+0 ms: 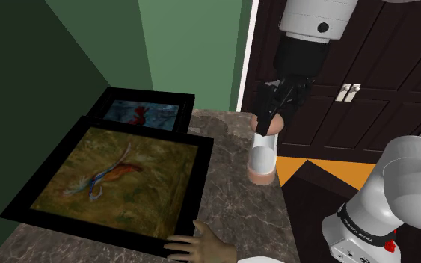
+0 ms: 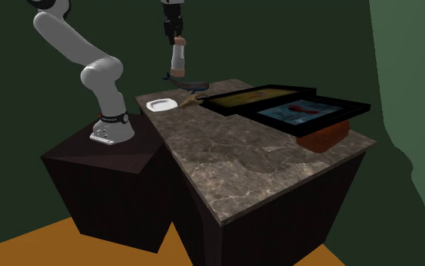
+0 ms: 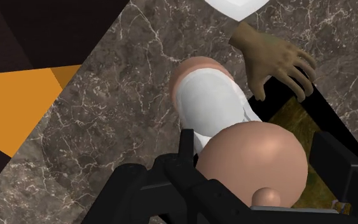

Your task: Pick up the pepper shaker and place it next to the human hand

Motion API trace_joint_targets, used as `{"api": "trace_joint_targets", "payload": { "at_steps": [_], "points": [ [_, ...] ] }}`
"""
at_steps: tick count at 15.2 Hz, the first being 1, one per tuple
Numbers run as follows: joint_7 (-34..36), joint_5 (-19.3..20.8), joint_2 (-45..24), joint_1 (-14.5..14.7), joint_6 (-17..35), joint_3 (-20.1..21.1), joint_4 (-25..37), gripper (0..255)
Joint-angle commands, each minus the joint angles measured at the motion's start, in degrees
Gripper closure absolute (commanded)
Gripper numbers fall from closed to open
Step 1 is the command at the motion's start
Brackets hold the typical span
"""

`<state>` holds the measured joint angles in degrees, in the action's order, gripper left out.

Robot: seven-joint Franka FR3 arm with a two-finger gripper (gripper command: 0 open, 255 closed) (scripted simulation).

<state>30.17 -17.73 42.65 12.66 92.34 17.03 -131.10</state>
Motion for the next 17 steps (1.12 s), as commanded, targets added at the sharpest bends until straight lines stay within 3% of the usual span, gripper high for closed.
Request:
{"api": "trace_joint_targets", "payload": {
  "at_steps": [1, 17],
  "points": [
    [0.81, -0.75, 0.75, 0.44, 0.86, 0.91, -1.42, 255],
    [-0.9, -3.3, 2.08, 1.46, 12.32, 3.39, -14.28, 255]
  ]
}}
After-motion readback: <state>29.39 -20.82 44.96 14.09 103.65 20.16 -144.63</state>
